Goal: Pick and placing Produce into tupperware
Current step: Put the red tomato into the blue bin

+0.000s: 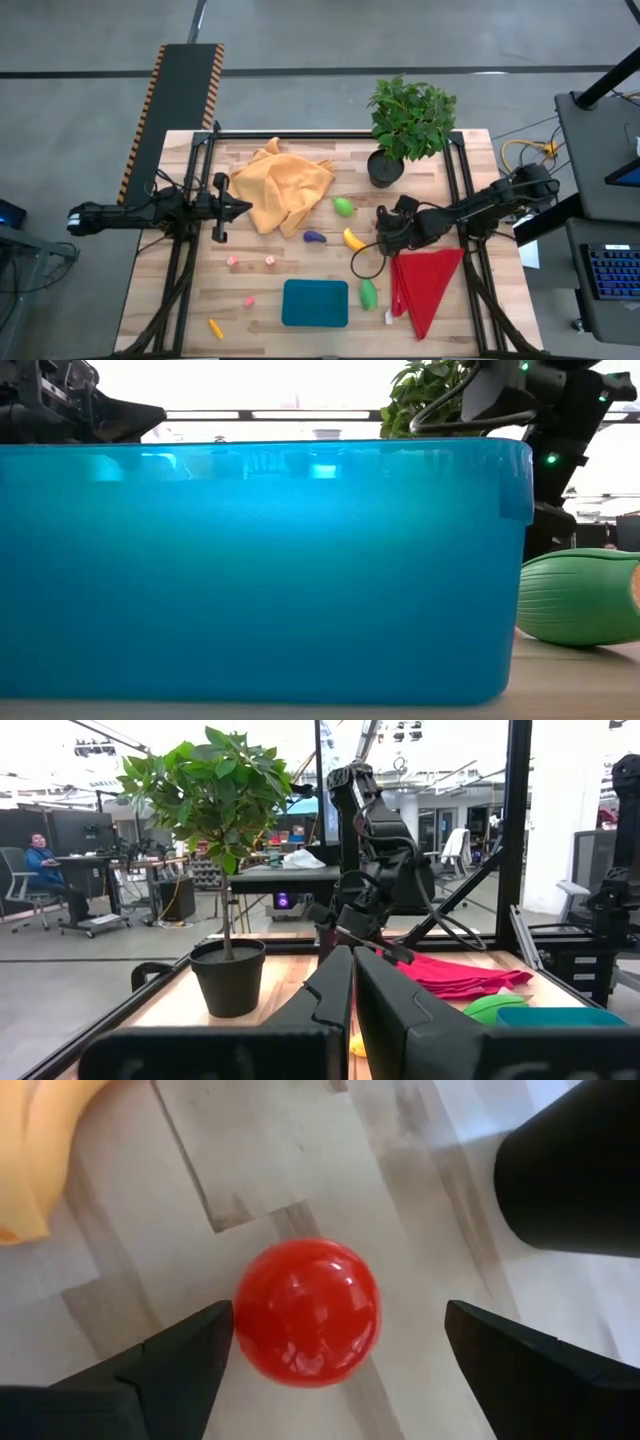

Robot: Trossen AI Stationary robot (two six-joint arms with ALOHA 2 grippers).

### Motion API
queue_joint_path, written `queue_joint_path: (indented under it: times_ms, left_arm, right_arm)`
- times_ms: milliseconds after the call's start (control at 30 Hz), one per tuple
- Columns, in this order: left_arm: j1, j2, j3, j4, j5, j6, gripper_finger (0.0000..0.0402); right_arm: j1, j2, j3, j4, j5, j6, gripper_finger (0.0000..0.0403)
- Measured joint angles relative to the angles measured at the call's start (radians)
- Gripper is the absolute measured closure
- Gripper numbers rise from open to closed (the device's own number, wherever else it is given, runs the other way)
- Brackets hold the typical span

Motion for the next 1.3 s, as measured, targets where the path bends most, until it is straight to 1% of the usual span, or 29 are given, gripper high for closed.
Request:
queue_joint_path:
  times_ms: [167,333,600,700,900,1033,1300]
  left_arm:
    - [0.0,0.005,0.0,0.0,0.0,0.0,0.0402]
    - [0.0,0.007,0.0,-0.001,0.0,0.0,0.0402]
    - [0.0,0.007,0.0,-0.001,0.0,0.0,0.0402]
    - [0.0,0.009,0.0,-0.002,0.0,0.0,0.0402]
    - [0.0,0.012,0.0,-0.001,0.0,0.0,0.0402]
    - [0.0,0.011,0.0,-0.002,0.0,0.0,0.0402]
    - [0.0,0.011,0.0,-0.002,0.0,0.0,0.0402]
  right_arm:
    - [-0.021,0.0,-0.001,0.011,-0.014,-0.002,0.0047]
    - [-0.032,0.0,-0.017,0.07,-0.02,-0.036,0.0047]
    - [-0.049,0.0,-0.079,0.14,-0.026,-0.043,0.0047]
    - [-0.057,0.001,-0.107,0.177,-0.046,-0.042,0.0047]
    - [-0.059,0.001,-0.121,0.191,-0.047,-0.04,0.0048]
    - [-0.059,0.001,-0.122,0.202,-0.047,-0.043,0.006]
    - [-0.059,0.001,-0.123,0.211,-0.05,-0.043,0.0098]
